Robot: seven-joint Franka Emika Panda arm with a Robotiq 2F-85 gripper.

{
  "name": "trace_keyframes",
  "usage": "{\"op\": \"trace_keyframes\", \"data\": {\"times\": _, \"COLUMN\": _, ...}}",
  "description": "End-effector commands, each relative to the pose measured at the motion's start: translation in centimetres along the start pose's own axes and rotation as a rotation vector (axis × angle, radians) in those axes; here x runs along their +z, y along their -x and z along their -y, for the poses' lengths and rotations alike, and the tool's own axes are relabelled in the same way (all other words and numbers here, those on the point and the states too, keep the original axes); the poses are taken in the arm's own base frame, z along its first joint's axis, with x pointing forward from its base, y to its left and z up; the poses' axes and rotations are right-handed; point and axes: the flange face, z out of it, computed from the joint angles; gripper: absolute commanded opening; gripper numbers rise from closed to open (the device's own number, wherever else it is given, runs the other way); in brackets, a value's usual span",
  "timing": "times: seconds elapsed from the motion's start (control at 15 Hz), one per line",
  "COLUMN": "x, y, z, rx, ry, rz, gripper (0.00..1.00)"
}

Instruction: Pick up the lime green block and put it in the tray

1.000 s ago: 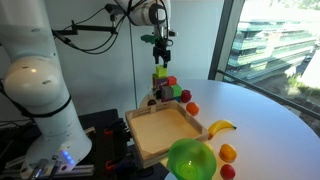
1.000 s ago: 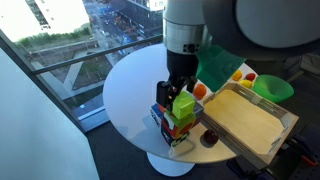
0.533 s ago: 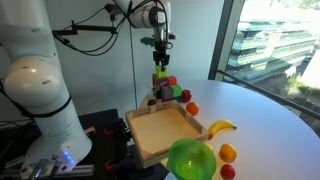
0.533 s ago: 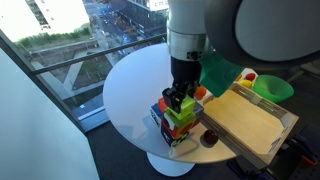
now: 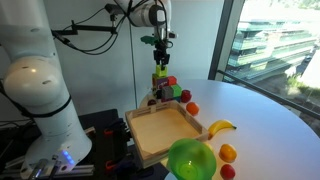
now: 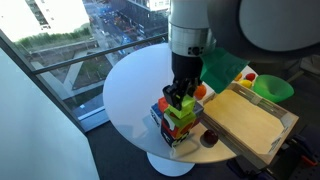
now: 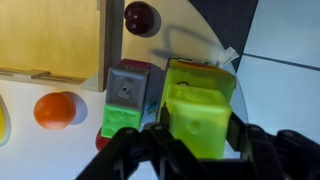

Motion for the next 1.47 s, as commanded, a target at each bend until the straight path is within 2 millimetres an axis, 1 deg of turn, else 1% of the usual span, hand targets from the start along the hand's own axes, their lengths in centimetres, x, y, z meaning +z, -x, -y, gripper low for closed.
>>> {"op": "trace_keyframes", "data": {"times": 0.0, "x": -1.9, "y": 1.1, "z": -1.3, "rx": 0.036, "ry": -0.011, "rz": 0.006, "gripper": 0.28}}
{"op": "trace_keyframes", "data": {"times": 0.2, "x": -2.7, "y": 2.0, "z": -2.9, "rx": 0.070, "ry": -0.014, "rz": 0.026, "gripper": 0.28}}
{"op": "trace_keyframes", "data": {"times": 0.4, "x": -3.1, "y": 3.3, "z": -4.9, "rx": 0.106, "ry": -0.011, "rz": 0.060, "gripper": 0.28}}
{"op": "trace_keyframes", "data": {"times": 0.67, "x": -3.4, "y": 5.4, "z": -8.0, "rx": 0.155, "ry": 0.022, "rz": 0.090, "gripper": 0.28}}
{"op": "trace_keyframes", "data": {"times": 1.0, "x": -2.7, "y": 8.0, "z": -11.9, "rx": 0.227, "ry": 0.043, "rz": 0.122, "gripper": 0.28}}
{"op": "trace_keyframes", "data": {"times": 1.2, "x": -1.9, "y": 9.4, "z": -13.8, "rx": 0.270, "ry": 0.042, "rz": 0.141, "gripper": 0.28}}
{"op": "trace_keyframes", "data": {"times": 1.4, "x": -0.9, "y": 10.4, "z": -15.3, "rx": 0.298, "ry": 0.055, "rz": 0.141, "gripper": 0.28}}
